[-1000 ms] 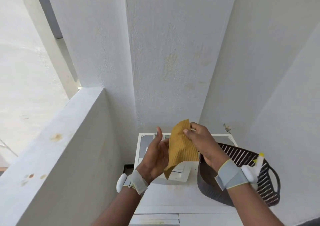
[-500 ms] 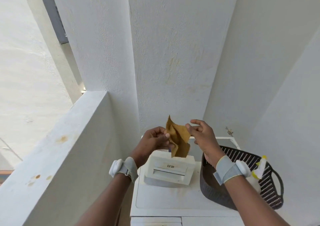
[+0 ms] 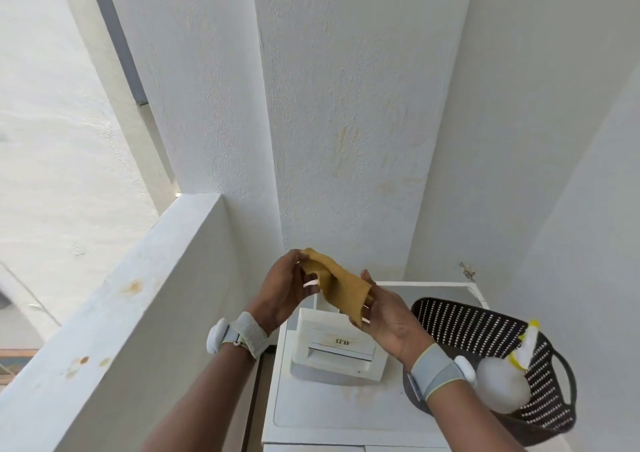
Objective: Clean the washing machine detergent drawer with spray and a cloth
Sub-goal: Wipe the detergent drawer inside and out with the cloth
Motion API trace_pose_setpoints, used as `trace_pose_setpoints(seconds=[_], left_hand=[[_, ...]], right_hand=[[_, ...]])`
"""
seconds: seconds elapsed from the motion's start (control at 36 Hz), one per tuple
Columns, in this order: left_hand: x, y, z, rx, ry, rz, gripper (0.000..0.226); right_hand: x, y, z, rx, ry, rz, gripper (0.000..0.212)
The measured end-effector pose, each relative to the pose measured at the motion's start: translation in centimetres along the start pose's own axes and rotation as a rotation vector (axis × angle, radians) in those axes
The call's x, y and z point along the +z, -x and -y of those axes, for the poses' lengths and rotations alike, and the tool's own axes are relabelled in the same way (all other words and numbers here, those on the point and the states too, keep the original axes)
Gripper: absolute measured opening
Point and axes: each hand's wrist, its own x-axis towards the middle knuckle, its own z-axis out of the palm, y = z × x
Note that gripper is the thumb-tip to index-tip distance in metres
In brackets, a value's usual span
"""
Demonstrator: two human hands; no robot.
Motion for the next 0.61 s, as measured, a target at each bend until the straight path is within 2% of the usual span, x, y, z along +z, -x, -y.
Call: trace_pose_setpoints(seconds=[0.08, 0.17, 0.22, 0.31, 0.33, 0.39, 0.44, 0.53, 0.61], left_hand=[[-0.7, 0.0, 0.4, 0.035, -0.063, -0.057, 0.015], [-1.0, 0.1, 0.8, 0.086, -0.174, -0.098, 0.012], [-0.9, 0.3, 0.9, 0.119, -0.242, -0.127, 0.007], [-0.9, 0.4, 0.6, 0.16, -0.197, -0.121, 0.027], [-1.0, 0.5, 0.4, 0.171, -0.185, -0.091, 0.035], [-1.0, 0.6, 0.0, 0.183, -0.186, -0.033, 0.035], [-0.9, 0.7, -0.4, 0.183, -0.167, 0.008, 0.029], [-0.8, 0.8, -0.9, 0.17, -0.116, 0.062, 0.028], [-1.0, 0.4, -1.5, 0.138, -0.059, 0.104, 0.03]], right_hand=[[0.1, 0.0, 0.6, -0.025, 0.007, -0.028, 0.047], [0.2, 0.5, 1.5, -0.026, 0.095, -0.038, 0.068], [0.5, 1.0, 1.9, -0.034, 0.195, -0.083, 0.069], [0.5, 1.4, 1.7, -0.146, 0.328, -0.227, 0.072], [0.7, 1.5, 1.7, -0.177, 0.31, -0.221, 0.07], [1.1, 1.9, 1.8, -0.229, 0.325, -0.124, 0.065], [1.5, 1.8, 2.1, -0.322, 0.52, -0.043, 0.066], [2.0, 1.4, 2.4, -0.409, 0.821, 0.011, 0.081], [2.6, 1.0, 3.0, -0.444, 0.958, 0.105, 0.088]])
